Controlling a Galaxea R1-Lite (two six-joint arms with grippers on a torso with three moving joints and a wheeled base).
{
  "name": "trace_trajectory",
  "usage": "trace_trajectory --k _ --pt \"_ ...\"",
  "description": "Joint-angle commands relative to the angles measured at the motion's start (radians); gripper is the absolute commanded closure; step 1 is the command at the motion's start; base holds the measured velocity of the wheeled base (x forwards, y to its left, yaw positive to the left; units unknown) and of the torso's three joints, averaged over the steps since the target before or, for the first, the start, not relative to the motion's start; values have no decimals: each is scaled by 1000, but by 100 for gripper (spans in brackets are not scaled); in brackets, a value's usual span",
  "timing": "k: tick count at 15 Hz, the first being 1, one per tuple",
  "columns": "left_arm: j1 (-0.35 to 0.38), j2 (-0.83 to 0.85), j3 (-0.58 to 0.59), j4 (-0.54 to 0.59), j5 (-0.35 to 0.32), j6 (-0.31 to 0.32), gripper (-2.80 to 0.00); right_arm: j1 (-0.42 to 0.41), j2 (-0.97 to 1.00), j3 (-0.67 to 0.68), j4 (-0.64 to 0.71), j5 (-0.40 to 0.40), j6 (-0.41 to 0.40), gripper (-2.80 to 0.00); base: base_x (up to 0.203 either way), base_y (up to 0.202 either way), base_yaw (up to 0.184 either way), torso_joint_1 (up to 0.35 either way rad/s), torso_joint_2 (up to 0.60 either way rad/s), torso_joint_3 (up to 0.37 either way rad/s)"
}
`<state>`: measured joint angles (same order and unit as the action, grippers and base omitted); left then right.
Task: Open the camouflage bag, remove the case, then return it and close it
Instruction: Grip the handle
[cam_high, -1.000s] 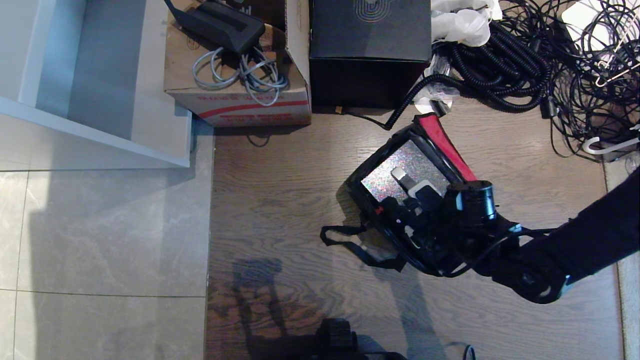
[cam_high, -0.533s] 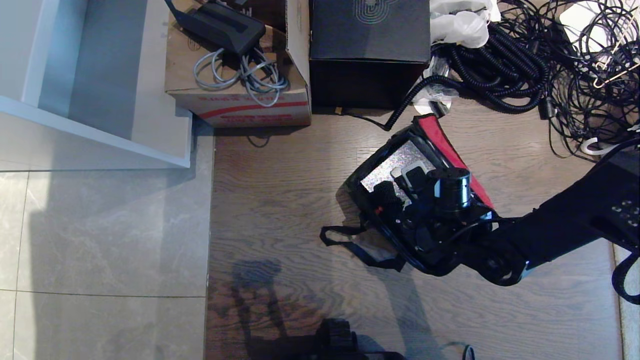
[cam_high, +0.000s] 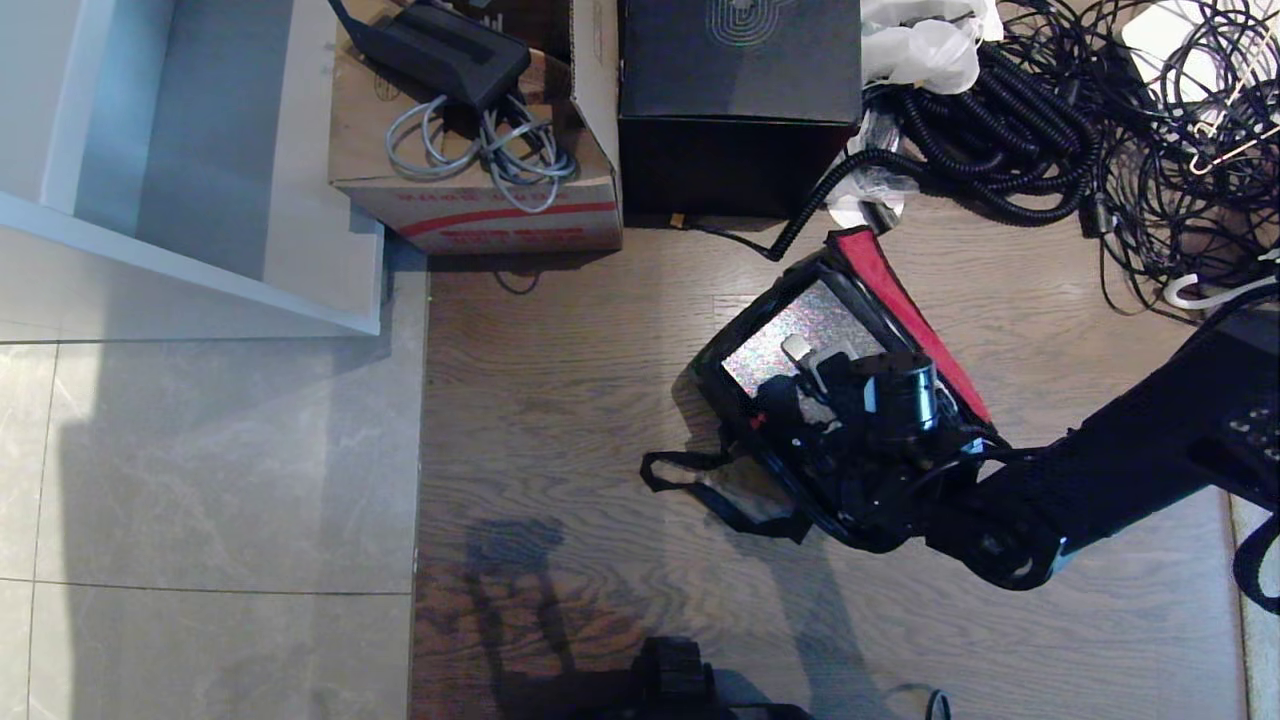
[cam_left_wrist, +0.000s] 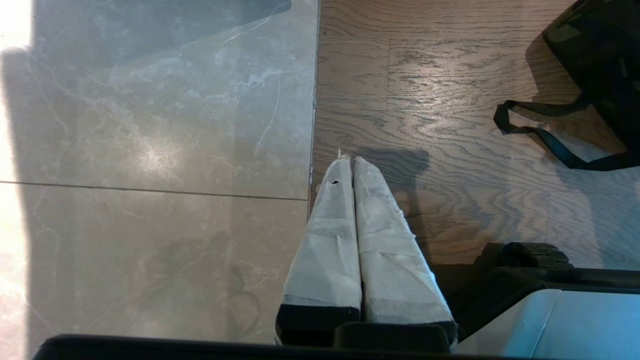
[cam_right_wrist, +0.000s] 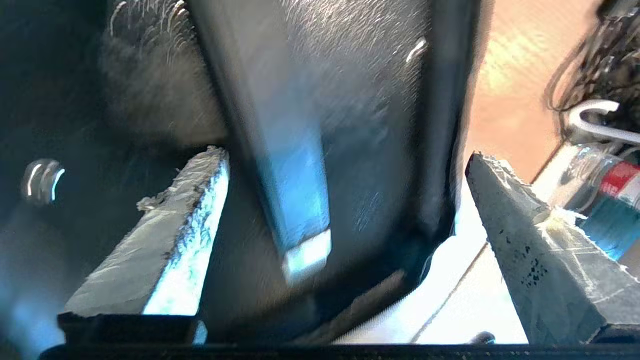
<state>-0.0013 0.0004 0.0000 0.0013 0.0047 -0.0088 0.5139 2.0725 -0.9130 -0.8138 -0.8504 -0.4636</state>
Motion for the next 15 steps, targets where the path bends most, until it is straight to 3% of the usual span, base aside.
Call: trace_trajectory --k 1,9,11,15 --pt "0 0 0 0 0 0 0 33 -48 9 13 -5 -1 -280 0 0 0 0 0 0" --pt "0 0 0 0 1 0 0 66 74 -10 -102 -123 -17 -280 0 0 0 0 0 0" --pt "0 0 0 0 1 0 0 44 115 -19 -203 -137 -63 -280 0 0 0 0 0 0" --pt "0 0 0 0 1 0 0 -16 124 -64 -250 -151 -85 -280 0 0 0 0 0 0"
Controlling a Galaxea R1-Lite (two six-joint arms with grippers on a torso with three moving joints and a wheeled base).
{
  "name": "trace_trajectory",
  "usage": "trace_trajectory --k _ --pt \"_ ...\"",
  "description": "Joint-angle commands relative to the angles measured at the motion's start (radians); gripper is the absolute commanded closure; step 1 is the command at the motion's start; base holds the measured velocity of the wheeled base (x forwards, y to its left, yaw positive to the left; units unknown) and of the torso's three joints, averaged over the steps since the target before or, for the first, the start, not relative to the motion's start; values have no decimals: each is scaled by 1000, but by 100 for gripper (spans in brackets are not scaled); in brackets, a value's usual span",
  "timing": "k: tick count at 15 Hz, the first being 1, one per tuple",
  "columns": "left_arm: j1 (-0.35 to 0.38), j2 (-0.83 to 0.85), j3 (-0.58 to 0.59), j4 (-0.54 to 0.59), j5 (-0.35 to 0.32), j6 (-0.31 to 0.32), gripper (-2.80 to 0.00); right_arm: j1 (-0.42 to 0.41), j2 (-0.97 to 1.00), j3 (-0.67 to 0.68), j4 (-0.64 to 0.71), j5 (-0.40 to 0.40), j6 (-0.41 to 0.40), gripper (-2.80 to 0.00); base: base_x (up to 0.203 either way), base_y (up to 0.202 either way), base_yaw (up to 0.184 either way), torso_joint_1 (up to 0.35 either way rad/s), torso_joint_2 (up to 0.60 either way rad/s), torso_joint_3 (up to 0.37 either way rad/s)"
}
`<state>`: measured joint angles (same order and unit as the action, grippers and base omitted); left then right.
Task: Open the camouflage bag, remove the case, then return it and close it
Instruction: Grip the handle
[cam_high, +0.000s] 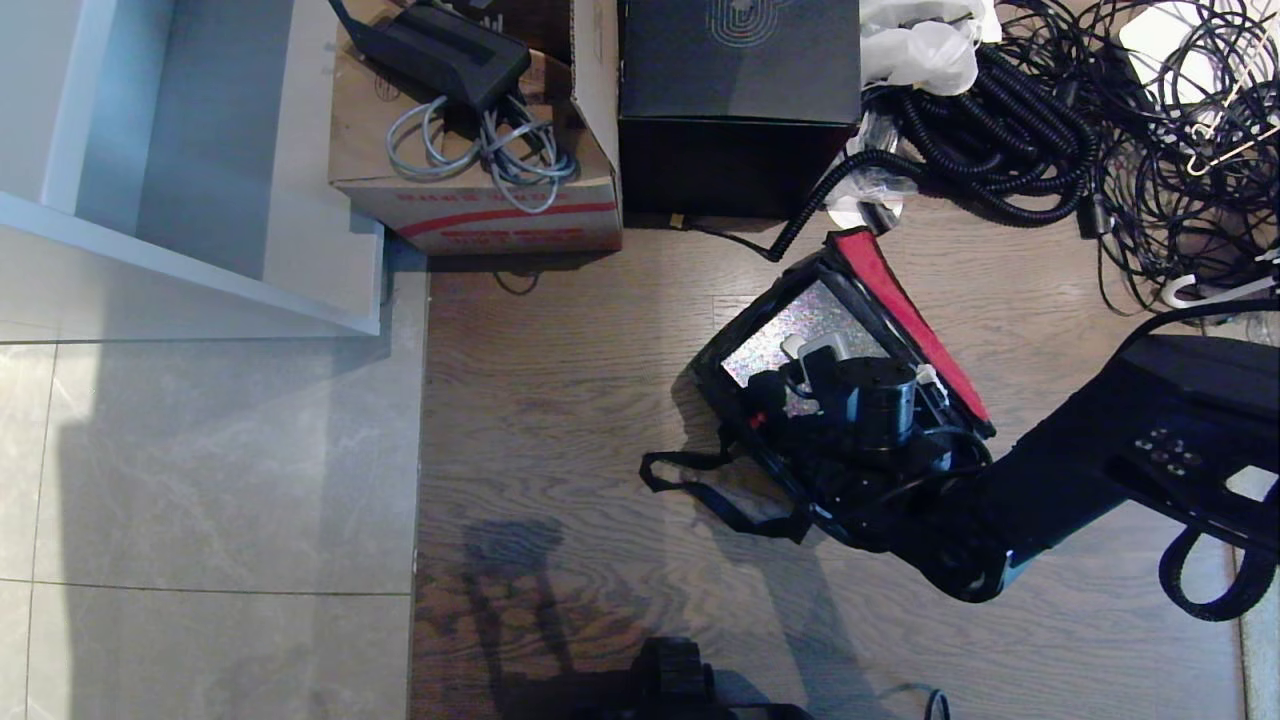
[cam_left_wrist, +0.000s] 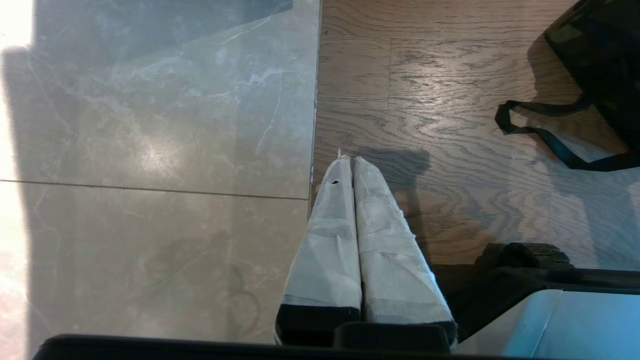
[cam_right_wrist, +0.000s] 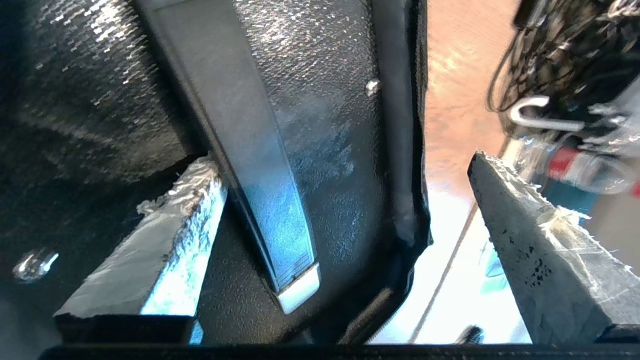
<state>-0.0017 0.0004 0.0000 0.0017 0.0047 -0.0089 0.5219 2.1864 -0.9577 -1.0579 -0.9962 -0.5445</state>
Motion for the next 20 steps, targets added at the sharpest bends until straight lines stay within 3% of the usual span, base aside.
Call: trace_trajectory --k 1,9,19,20 --pt "0 0 0 0 1 0 0 -62 1 -33 -10 -6 -14 -280 0 0 0 0 0 0" --pt "0 0 0 0 1 0 0 -171 70 -63 -82 -9 -9 -280 0 0 0 0 0 0" --pt "0 0 0 0 1 0 0 -183 206 -138 -94 -30 15 -280 0 0 0 0 0 0" --pt "0 0 0 0 1 0 0 -183 211 -139 -93 -31 16 -175 0 0 0 0 0 0"
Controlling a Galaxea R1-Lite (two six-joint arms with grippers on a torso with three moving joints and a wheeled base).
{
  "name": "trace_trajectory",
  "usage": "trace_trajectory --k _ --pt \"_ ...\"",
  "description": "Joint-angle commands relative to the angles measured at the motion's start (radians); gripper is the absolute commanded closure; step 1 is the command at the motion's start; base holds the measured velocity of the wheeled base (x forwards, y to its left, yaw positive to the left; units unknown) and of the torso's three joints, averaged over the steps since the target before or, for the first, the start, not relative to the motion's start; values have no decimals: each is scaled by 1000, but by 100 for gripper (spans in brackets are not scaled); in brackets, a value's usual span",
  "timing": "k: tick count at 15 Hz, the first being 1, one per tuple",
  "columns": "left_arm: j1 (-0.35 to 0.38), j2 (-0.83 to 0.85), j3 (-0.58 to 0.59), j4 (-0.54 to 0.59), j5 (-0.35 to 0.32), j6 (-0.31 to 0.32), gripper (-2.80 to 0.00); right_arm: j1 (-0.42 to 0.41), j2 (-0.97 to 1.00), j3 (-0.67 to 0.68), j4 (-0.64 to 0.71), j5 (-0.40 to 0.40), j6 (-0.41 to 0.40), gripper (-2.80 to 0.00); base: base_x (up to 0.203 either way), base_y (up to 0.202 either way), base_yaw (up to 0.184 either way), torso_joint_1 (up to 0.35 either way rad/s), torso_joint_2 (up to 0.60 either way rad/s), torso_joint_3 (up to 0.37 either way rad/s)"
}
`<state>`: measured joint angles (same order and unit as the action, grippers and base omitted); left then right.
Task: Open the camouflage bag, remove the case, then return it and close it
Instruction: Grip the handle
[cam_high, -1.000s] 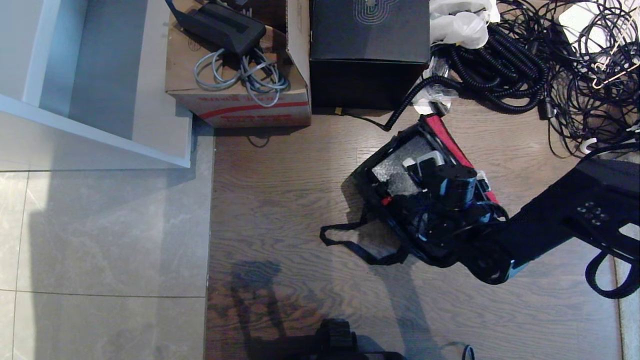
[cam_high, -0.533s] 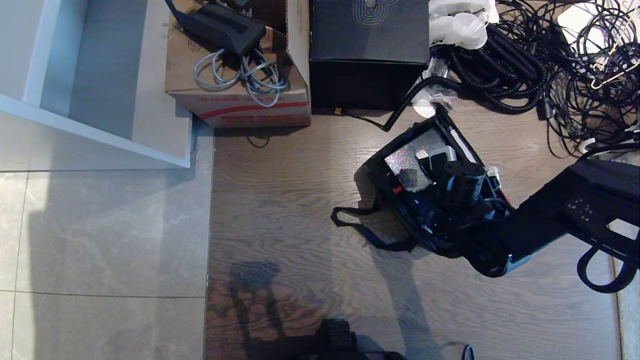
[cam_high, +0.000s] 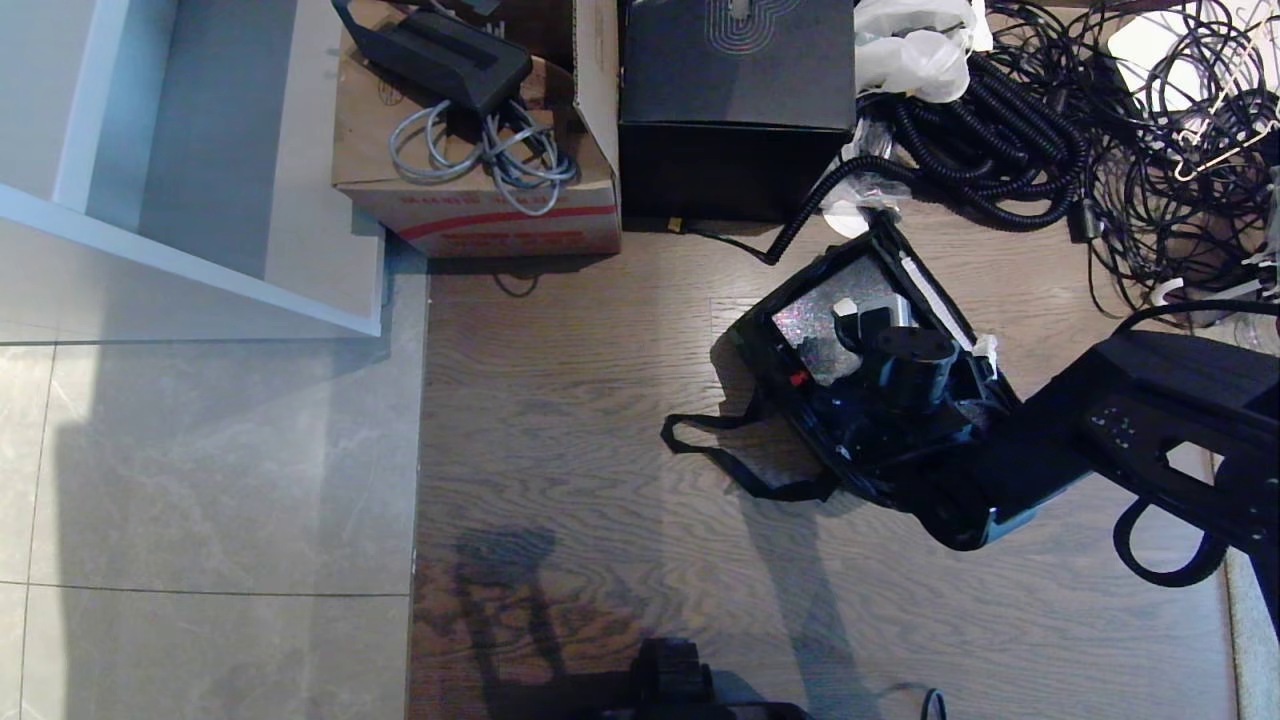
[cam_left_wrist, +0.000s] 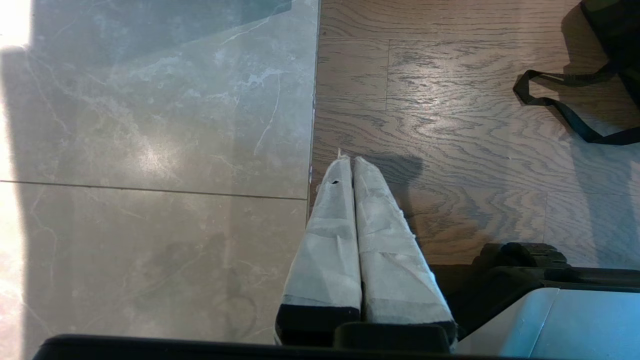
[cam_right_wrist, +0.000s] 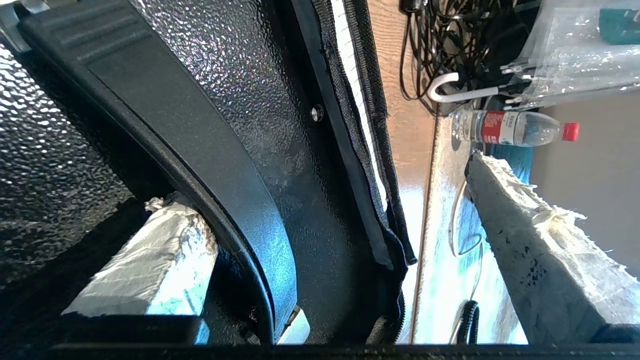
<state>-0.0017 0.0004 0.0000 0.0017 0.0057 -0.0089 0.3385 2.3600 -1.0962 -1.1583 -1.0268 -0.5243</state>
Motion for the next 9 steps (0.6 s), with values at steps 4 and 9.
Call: trace_trajectory --k 4,9 --pt "0 0 0 0 0 0 0 5 36 2 11 -1 -3 0 0 0 0 0 0 0" --pt "0 0 0 0 -1 0 0 36 39 13 6 -3 -2 0 0 0 0 0 0 0"
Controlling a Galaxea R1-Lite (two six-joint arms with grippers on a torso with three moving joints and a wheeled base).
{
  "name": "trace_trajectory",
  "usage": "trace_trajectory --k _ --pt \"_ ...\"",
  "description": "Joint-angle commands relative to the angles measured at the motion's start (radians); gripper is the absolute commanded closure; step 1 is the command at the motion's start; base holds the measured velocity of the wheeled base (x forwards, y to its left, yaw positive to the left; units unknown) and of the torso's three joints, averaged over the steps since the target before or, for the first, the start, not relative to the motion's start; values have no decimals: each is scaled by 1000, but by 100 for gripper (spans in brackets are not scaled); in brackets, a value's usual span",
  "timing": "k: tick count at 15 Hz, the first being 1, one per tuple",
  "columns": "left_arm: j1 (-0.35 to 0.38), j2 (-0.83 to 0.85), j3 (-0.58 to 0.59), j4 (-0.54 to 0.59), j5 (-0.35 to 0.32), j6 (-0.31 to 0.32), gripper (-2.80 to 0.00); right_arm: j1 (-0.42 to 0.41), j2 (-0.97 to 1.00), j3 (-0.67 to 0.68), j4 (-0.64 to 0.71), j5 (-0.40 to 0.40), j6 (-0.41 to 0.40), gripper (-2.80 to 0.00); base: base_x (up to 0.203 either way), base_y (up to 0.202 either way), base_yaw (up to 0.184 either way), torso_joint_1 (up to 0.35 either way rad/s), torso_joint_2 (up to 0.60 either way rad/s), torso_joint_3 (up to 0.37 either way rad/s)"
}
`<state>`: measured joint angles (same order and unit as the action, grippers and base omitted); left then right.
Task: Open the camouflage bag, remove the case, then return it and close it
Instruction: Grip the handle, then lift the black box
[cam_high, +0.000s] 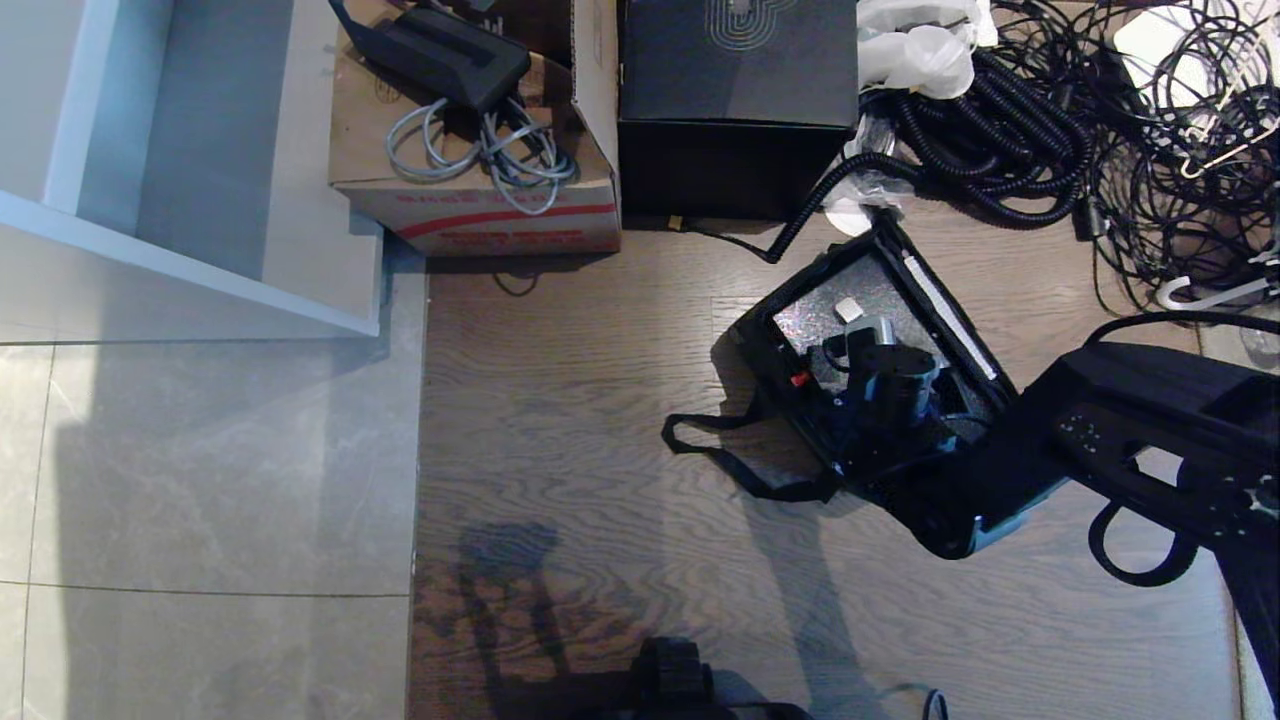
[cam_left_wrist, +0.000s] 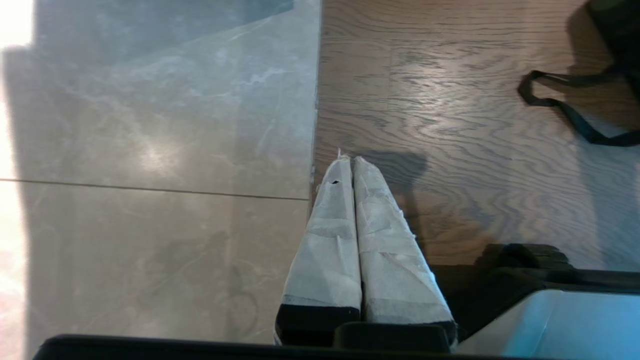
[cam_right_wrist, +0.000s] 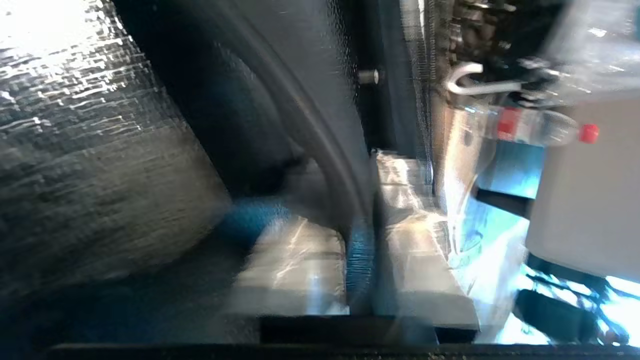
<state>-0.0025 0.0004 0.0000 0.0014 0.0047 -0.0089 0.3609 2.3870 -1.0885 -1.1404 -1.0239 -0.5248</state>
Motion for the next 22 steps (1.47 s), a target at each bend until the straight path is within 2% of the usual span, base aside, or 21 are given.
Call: trace_trajectory --k 1,6,8,15,22 --pt "1 0 0 0 1 0 0 23 10 5 -12 -5 -3 0 0 0 0 0 0 0" --pt "1 0 0 0 1 0 0 56 -71 30 1 -5 -10 0 0 0 0 0 0 0" --pt "1 0 0 0 1 0 0 66 -169 50 16 -5 -13 0 0 0 0 0 0 0" --pt "1 0 0 -1 1 0 0 128 -528 149 189 -5 -26 0 0 0 0 0 0 0" --pt "1 0 0 0 1 0 0 209 -652 207 219 -6 -57 0 0 0 0 0 0 0"
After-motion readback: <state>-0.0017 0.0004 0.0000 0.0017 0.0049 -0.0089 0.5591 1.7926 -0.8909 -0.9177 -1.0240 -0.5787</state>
